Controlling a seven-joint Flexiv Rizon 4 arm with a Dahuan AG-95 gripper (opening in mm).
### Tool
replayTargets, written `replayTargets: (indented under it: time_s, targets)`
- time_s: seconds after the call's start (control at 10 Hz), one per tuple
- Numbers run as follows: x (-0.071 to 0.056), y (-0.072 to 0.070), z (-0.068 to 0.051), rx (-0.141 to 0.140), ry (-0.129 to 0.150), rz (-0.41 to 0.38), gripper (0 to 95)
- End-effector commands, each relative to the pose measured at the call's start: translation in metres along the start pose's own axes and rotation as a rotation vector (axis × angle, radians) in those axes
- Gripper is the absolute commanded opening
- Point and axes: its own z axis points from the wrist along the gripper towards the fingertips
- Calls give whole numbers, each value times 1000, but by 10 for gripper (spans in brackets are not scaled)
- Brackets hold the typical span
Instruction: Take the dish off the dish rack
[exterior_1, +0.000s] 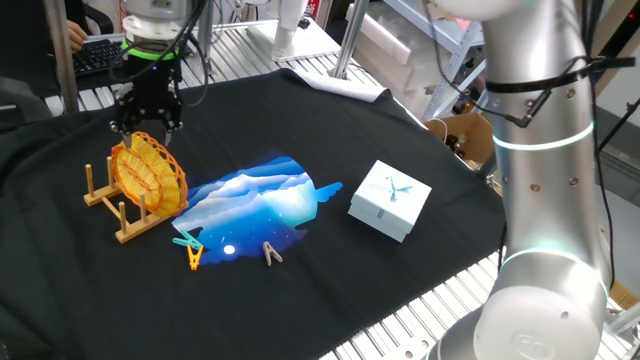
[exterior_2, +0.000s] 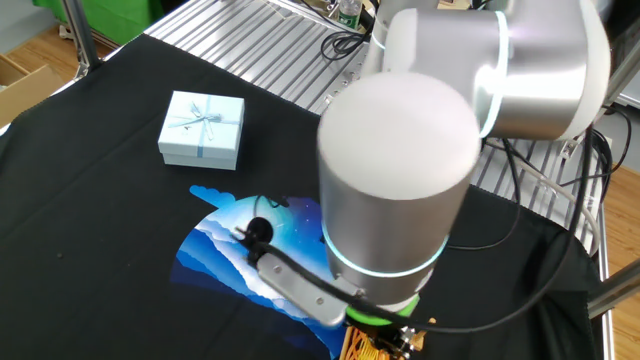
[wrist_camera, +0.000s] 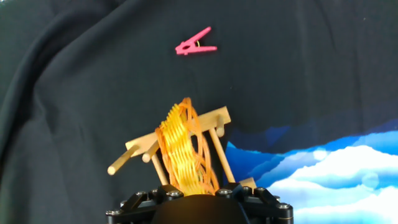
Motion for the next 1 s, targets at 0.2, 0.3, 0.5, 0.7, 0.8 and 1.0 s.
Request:
replayTargets:
  time_s: [0.2,0.3,0.5,0.7,0.8,1.0]
  targets:
    - [-3,0,6,-2,-2,-9,570]
    - [-3,1,7,-6,2,-11,570]
    - [-1,8,10,-7,5,-18,570]
    - [2,13,12,0,5,-35,570]
    - [1,14,15,3,5,-55,570]
    - [1,15,18,21,2,-86,570]
